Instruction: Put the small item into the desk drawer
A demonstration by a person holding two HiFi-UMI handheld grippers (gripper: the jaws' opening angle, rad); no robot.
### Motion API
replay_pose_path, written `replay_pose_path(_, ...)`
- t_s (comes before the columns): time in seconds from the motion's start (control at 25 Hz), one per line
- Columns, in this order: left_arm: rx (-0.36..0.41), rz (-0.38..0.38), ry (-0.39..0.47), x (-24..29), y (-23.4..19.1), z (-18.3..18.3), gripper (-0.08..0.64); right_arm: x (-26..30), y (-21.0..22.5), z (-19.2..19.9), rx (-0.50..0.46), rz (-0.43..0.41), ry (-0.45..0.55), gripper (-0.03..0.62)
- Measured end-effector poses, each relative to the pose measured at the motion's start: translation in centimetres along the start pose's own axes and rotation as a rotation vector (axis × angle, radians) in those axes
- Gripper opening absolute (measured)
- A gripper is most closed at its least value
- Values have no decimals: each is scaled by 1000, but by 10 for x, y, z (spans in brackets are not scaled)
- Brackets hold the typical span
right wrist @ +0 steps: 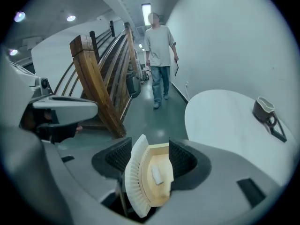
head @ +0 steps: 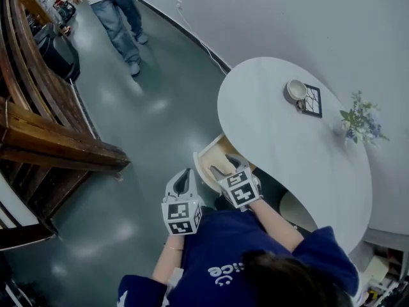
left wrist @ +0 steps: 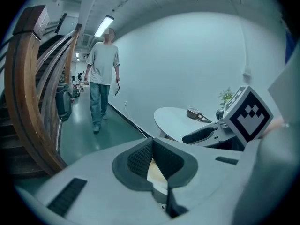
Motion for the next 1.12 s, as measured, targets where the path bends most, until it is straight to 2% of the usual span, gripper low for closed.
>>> replay_pose_path(0.32, 62, 95, 59, 3, 25, -22, 3, -53, 8, -7, 93, 60, 170, 253)
replay_pose_path(0.6, 98, 174, 92, 5, 51, -34, 3, -88, 19, 0, 141, 123, 253, 239)
replay_pose_path(0.84, 114, 199, 103, 10, 66, -41, 3, -105, 29, 4, 155, 172, 300, 140)
replay_pose_path(1.12, 123, 190, 104, 12, 77, -44, 3, -112, 34, 6, 143, 163, 337, 34)
Point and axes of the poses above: the fingertips, and each gripper's own axes: x forward along the fingers, y to its right, z out of its underside, the point moved 8 cm from there along -x, backward along the fingers, and after that the axes turned 5 degrees about x, right-handed, at the moved point
